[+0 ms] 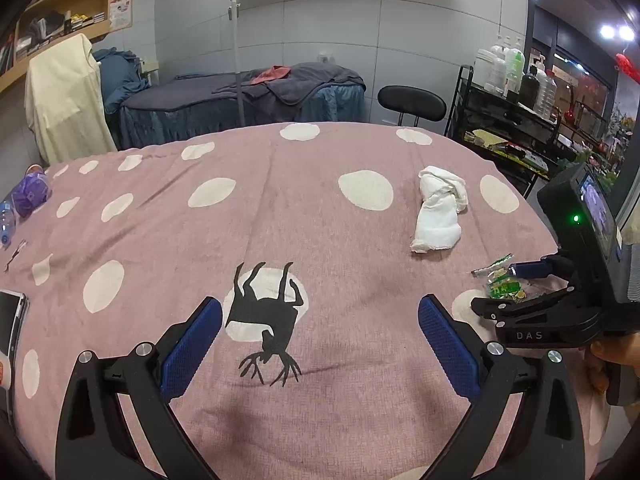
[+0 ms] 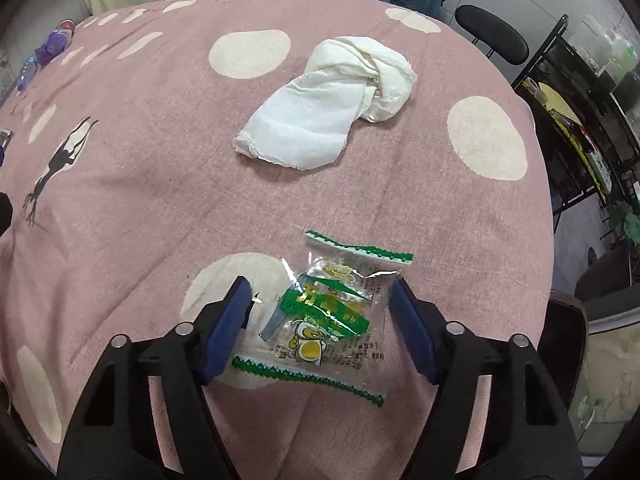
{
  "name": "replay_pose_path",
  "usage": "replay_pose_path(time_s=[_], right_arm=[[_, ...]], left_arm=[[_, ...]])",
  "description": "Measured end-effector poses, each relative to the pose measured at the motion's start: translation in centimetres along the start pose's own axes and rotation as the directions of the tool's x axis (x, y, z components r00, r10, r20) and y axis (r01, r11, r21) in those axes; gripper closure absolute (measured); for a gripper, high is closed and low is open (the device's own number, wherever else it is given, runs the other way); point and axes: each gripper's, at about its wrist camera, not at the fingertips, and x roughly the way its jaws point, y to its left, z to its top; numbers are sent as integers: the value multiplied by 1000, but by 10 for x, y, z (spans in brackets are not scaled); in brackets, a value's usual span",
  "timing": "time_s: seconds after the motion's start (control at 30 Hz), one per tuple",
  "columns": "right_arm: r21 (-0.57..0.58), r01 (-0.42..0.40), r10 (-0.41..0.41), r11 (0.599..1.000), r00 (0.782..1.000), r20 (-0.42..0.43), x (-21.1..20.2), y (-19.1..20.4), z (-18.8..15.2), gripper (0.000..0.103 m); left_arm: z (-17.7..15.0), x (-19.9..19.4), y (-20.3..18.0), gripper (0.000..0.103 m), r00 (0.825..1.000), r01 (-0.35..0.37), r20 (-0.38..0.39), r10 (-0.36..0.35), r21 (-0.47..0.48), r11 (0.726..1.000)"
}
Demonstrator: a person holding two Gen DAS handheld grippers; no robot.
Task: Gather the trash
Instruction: 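Grasp the candy wrapper with the right tool while the left tool grasps the white tissue, then carry the candy wrapper and tissue over the brown trash bin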
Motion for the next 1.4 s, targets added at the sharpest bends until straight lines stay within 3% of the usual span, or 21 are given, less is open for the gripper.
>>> replay_pose_path(time_s=[0.03, 0.17, 0.43, 0.67, 0.87, 1.2, 1.27, 1.33, 1.4], right_arm=[[-5, 12, -12, 1000, 1000, 5, 1, 0, 2, 52], [2, -3, 3, 1000, 1000, 26, -3, -5, 1, 61], [87, -81, 72, 993, 992, 106, -23, -27, -10, 63], [167, -134, 101, 977, 977, 190, -54, -50, -31, 63], [209, -142, 93, 967, 969, 229, -69, -65, -56, 63], [275, -143, 62, 951, 957, 283, -86, -80, -89, 63], [287, -146, 60, 947, 955, 290, -87, -82, -94, 63], [295, -149, 57, 944, 953, 298, -87, -84, -99, 63], [305, -154, 55, 940, 949, 311, -89, -86, -104, 63]], left_arm=[[1, 2, -1, 6, 1000, 6, -1, -6, 2, 1000], [4, 8, -11, 6, 1000, 17, -12, -17, 37, 999], [17, 31, -40, 6, 998, 51, -49, -46, 113, 992], [38, 64, -75, 7, 988, 128, -100, -113, 150, 980], [55, 104, -102, 12, 986, 118, -141, -91, 197, 973], [85, 156, -124, 14, 980, 102, -188, -68, 181, 978], [85, 163, -126, 24, 978, 102, -197, -68, 171, 980], [83, 165, -128, 28, 979, 94, -194, -61, 166, 982], [82, 162, -131, 42, 983, 87, -177, -54, 184, 979]])
